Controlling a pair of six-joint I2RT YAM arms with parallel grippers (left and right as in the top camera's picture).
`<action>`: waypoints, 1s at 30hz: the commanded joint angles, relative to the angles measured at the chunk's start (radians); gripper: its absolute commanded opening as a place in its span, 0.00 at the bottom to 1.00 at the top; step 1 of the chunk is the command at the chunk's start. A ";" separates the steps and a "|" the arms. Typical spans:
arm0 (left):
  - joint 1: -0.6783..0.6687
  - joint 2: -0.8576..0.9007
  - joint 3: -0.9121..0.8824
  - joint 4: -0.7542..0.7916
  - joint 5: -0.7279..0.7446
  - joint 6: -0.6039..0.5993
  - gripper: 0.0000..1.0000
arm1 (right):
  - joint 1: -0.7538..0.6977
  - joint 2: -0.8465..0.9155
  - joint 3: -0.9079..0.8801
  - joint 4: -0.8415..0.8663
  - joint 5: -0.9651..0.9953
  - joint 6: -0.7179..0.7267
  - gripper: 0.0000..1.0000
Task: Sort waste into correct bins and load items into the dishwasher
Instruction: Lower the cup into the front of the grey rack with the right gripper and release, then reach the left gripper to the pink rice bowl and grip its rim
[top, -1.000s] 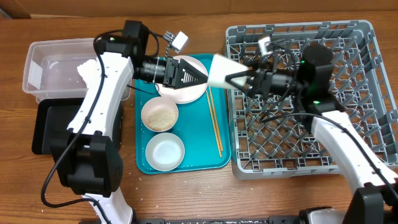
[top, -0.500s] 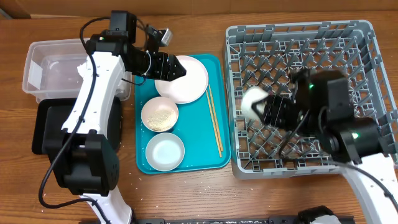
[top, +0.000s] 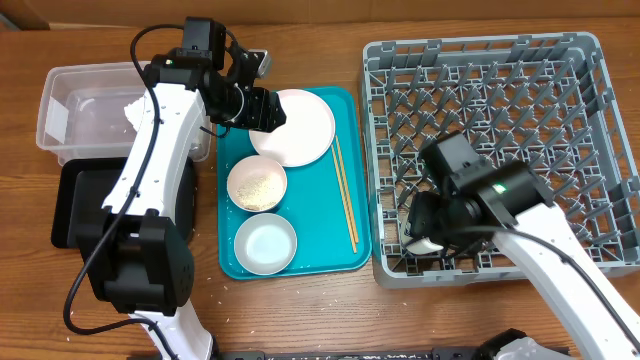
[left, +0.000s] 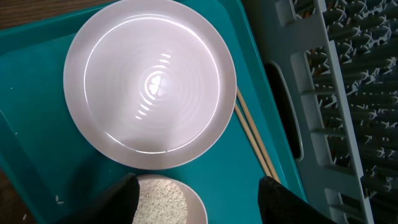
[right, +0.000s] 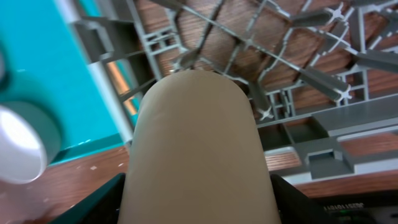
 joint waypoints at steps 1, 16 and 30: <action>-0.008 -0.001 0.019 -0.004 -0.039 -0.013 0.64 | 0.015 0.065 0.010 -0.011 0.032 0.024 0.54; -0.014 -0.008 0.259 -0.217 -0.107 -0.010 0.62 | 0.010 0.161 0.074 0.043 0.023 -0.061 0.87; -0.193 -0.017 0.415 -0.623 -0.429 -0.328 0.59 | -0.265 0.161 0.350 0.041 0.023 -0.247 0.93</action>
